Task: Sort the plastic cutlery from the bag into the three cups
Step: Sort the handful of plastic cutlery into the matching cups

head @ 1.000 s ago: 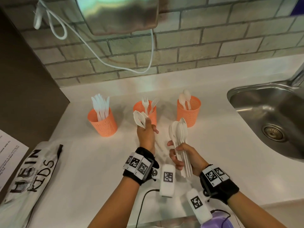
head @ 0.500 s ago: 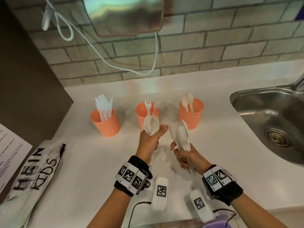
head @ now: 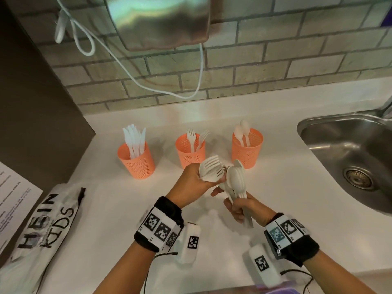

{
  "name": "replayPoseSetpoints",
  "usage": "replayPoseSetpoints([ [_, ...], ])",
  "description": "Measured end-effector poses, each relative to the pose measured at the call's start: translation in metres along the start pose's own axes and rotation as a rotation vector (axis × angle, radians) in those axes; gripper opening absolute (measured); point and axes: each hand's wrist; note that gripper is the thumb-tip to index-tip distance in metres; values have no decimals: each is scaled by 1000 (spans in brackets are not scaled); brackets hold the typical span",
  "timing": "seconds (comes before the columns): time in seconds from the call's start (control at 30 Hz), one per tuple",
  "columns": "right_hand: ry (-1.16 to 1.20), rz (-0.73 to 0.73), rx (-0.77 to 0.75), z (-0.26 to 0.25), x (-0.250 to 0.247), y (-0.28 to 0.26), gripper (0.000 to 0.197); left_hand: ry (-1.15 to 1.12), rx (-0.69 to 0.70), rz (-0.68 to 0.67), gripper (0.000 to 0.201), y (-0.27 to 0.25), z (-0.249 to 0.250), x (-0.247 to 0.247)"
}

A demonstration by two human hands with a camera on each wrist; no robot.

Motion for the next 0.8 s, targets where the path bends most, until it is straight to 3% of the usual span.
replayPoseSetpoints([
  [0.17, 140, -135, 79, 1, 2, 3, 53, 67, 60, 207, 15, 6, 4, 13],
  [0.23, 183, -152, 80, 0, 3, 5, 53, 97, 83, 307, 3, 12, 2, 15],
  [0.3, 204, -161, 67, -2, 3, 4, 50, 127, 122, 445, 17, 18, -1, 12],
  [0.37, 204, -143, 51, -1, 3, 3, 45, 107, 125, 542, 16, 24, 0, 8],
  [0.47, 207, -102, 33, -1, 3, 1, 39, 48, 47, 459, 8, 23, 0, 10],
  [0.57, 235, -99, 44, -2, 6, 1, 30, -4, -41, 394, 19, 17, -1, 20],
  [0.67, 186, -67, 47, -2, 9, -2, 24, -38, -55, 526, 17, 20, 0, 23],
  [0.8, 49, 22, -18, -2, 13, -5, 21, -247, -32, 740, 18, 31, 12, 9],
])
Point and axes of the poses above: each hand's wrist, its own y-axis towards the middle knuckle, its own x-axis out of the palm, z = x × y, and after that the axes turned 12 degrees about x, right-handed
